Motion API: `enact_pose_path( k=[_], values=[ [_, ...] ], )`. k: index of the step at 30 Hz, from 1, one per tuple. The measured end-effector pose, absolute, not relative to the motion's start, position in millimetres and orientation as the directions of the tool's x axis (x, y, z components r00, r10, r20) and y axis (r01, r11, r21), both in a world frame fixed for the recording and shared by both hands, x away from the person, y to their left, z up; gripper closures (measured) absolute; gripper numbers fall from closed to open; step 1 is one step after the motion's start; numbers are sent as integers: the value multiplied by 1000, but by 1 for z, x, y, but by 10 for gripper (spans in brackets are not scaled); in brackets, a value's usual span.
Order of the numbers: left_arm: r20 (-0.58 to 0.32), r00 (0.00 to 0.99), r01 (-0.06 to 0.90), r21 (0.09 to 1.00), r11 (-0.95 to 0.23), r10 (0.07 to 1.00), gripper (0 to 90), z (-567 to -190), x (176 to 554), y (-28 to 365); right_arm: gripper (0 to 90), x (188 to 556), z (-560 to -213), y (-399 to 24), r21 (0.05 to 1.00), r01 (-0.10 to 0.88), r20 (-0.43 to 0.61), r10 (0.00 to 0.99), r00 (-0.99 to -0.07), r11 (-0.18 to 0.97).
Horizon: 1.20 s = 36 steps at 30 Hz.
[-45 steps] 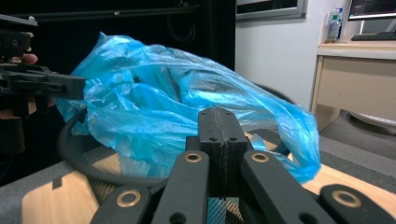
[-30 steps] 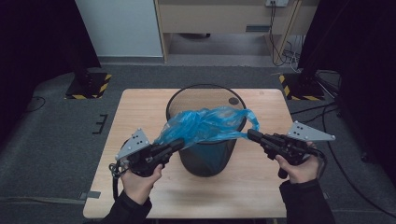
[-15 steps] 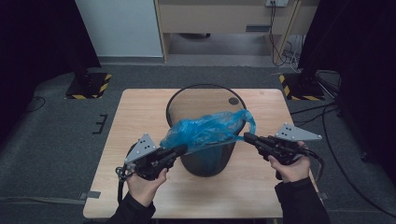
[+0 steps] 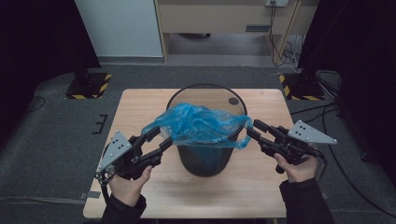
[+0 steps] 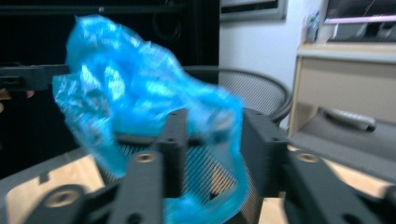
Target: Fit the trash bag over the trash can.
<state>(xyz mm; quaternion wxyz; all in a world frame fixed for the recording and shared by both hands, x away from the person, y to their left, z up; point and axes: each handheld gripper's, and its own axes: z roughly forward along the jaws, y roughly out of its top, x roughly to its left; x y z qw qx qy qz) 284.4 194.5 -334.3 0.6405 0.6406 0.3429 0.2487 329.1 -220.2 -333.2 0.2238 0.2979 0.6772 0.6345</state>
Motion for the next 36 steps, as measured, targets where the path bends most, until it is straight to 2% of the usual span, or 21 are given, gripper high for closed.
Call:
enact_pose_path(
  k=[2, 5, 10, 11, 13, 15, 19, 24, 27, 32, 36],
  values=[
    [-113, 629, 104, 993, 61, 769, 417, -331, 285, 200, 496, 332, -333, -220, 997, 83, 58, 709, -703, 1],
    [-99, 626, 84, 995, 59, 774, 392, -331, 291, 206, 436, 337, -336, -216, 997, 76, 49, 713, -699, 6],
    [-79, 642, 87, 996, 30, 763, 360, -339, 307, 215, 437, 344, -340, -205, 997, 71, 34, 699, -714, 24],
    [-78, 650, 89, 996, 26, 756, 360, -342, 310, 217, 459, 346, -340, -204, 998, 62, 26, 705, -709, 25],
    [-66, 668, 84, 996, 13, 741, 367, -346, 314, 217, 615, 349, -341, -204, 998, 51, 20, 714, -700, 22],
    [-61, 690, 80, 997, 8, 722, 380, -348, 318, 216, 731, 350, -341, -205, 998, 70, 46, 712, -700, 5],
    [-44, 695, 79, 997, -15, 718, 470, -351, 327, 215, 862, 353, -343, -207, 996, 86, 58, 715, -697, 3],
    [-58, 721, 98, 995, -18, 691, 703, -350, 336, 212, 883, 355, -342, -211, 995, 104, 72, 717, -693, 1],
    [-61, 707, 114, 993, -29, 704, 790, -348, 342, 208, 885, 359, -343, -212, 995, 102, 69, 732, -678, 1],
    [-95, 679, 156, 988, -17, 728, 872, -348, 352, 205, 892, 367, -344, -211, 996, 90, 63, 750, -658, -5],
    [-117, 660, 172, 985, 2, 742, 884, -349, 359, 206, 895, 375, -344, -210, 996, 86, 57, 768, -638, -2]
  ],
)
